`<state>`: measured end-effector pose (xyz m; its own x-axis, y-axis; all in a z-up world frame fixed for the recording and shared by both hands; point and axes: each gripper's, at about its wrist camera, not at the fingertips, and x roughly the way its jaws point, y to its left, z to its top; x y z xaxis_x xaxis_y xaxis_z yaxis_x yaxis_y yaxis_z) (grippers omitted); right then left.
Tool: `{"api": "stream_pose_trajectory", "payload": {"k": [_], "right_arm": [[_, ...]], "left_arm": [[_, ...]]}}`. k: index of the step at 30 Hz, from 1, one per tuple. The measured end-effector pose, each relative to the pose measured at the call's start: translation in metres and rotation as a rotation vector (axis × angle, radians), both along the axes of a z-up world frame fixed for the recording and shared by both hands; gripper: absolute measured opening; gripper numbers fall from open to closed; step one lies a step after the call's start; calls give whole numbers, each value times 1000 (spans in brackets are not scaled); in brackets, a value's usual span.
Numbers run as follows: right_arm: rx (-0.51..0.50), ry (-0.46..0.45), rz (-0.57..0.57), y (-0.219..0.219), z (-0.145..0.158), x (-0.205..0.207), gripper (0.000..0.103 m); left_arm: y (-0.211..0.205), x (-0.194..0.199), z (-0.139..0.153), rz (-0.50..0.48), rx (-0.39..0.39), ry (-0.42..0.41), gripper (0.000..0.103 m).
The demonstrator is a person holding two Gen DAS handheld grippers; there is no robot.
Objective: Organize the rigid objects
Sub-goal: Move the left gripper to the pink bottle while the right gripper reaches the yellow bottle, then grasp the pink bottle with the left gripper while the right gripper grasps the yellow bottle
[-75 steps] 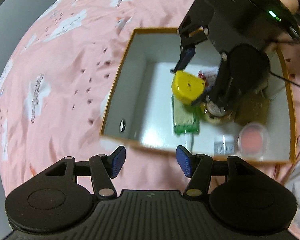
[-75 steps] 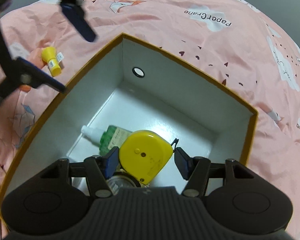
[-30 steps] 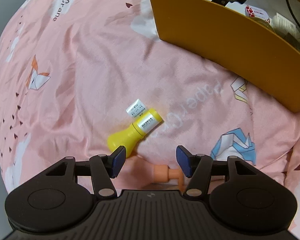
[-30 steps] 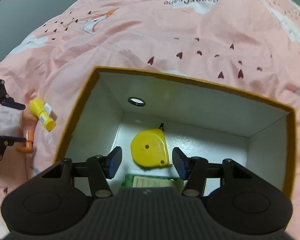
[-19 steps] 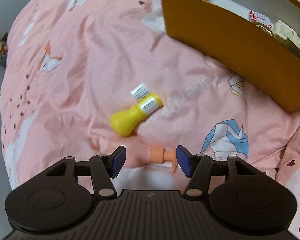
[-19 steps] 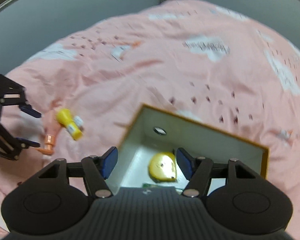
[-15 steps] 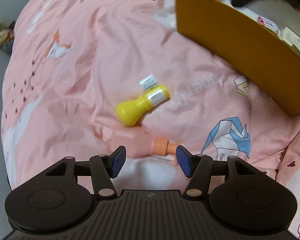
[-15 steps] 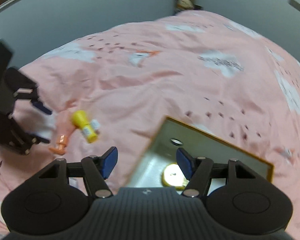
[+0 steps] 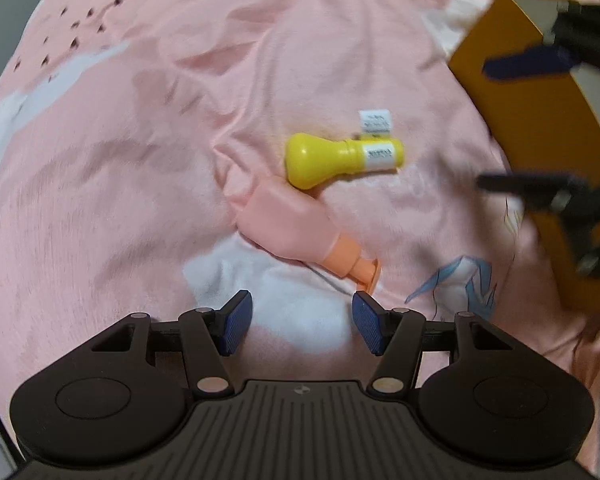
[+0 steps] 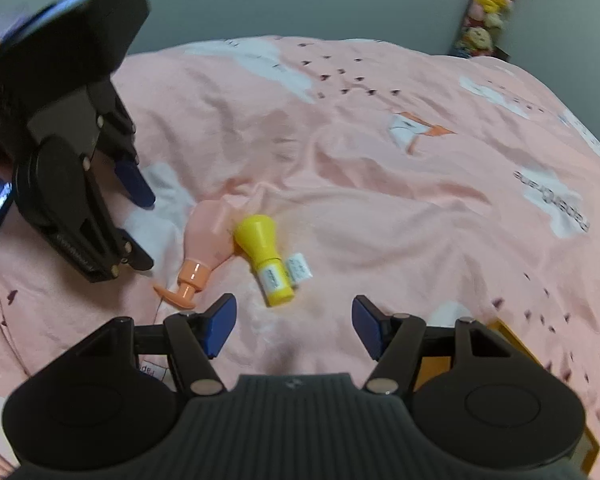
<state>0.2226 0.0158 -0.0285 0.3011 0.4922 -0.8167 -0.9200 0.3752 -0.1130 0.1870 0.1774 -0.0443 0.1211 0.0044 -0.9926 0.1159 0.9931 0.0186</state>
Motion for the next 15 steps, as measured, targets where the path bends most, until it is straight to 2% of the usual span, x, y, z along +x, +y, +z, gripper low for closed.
{"api": "stream_pose_trajectory", "payload": {"k": [5, 8, 12, 15], "right_arm": [[-41, 2, 26, 22, -17, 5, 62], [-51, 28, 41, 33, -27, 11, 54], [-71, 26, 75, 46, -41, 15, 45], [-75, 37, 111, 56, -49, 19, 44]], "left_arm": [[11, 6, -3, 100, -43, 4, 69], [16, 10, -9, 145, -67, -7, 69], [21, 20, -16, 200, -109, -23, 63], [24, 25, -22, 240, -131, -18, 61]]}}
